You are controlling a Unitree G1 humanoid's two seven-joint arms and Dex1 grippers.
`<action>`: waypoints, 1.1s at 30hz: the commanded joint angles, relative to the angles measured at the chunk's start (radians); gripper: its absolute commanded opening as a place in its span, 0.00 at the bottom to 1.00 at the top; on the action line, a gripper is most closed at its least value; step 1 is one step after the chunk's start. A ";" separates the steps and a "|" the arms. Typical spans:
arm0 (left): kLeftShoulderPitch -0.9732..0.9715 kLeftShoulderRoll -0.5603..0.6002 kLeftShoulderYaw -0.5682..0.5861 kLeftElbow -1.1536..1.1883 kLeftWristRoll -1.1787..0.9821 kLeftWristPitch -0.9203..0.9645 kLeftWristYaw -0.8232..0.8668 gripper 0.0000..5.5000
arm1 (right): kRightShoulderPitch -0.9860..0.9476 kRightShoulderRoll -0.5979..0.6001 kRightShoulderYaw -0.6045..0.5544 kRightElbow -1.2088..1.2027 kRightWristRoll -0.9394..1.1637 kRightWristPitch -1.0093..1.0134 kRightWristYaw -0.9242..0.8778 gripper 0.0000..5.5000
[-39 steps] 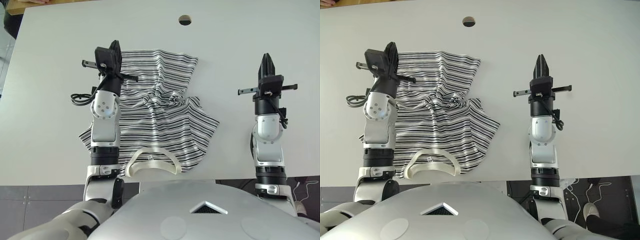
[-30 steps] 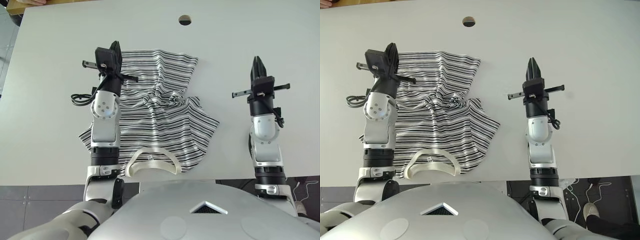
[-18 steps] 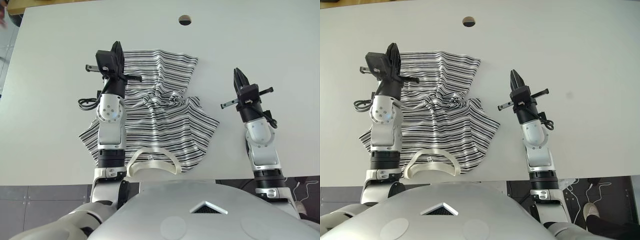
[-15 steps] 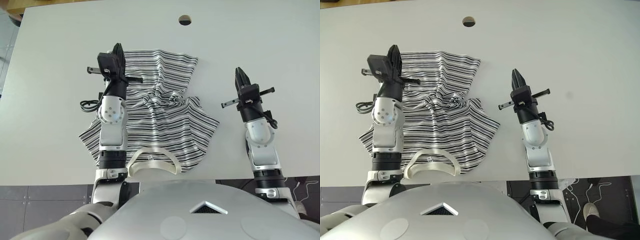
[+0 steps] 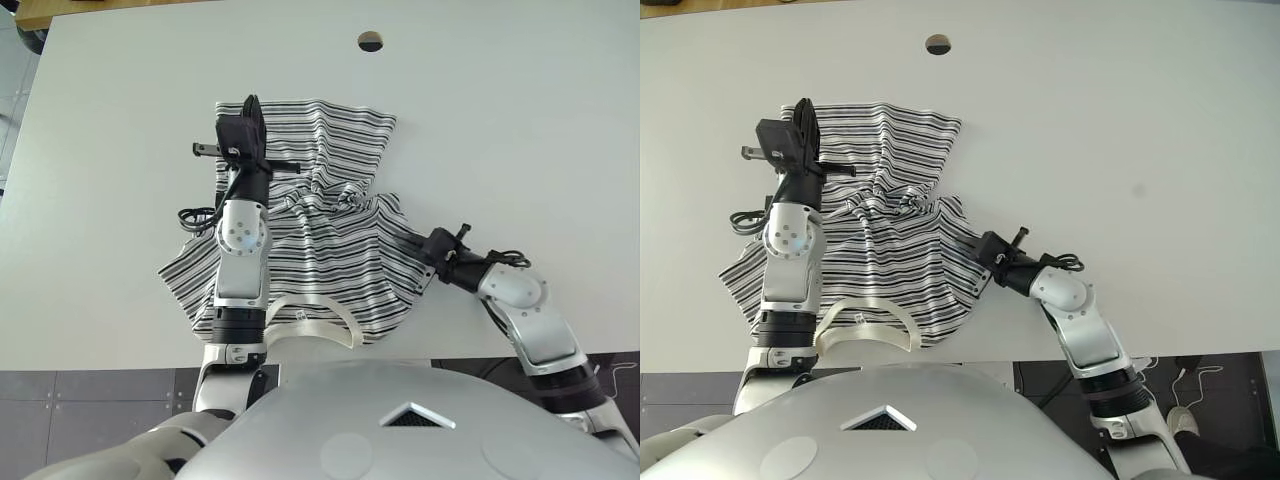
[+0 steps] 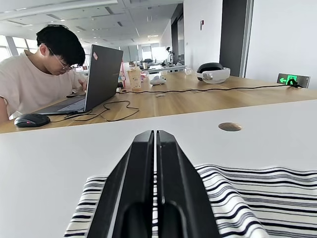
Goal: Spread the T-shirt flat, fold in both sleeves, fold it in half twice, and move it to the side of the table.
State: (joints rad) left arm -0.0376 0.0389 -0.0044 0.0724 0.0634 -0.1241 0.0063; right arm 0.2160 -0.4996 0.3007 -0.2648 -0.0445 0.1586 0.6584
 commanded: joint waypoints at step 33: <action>-0.014 0.006 -0.009 -0.028 -0.040 0.137 -0.065 0.02 | -0.737 0.290 -0.008 0.929 -0.185 -0.102 -0.278 0.02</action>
State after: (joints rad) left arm -0.0502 0.0471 -0.0181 0.0555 0.0351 0.0157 -0.0555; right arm -0.4868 -0.2059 0.2957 0.5616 -0.2071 0.0524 0.4111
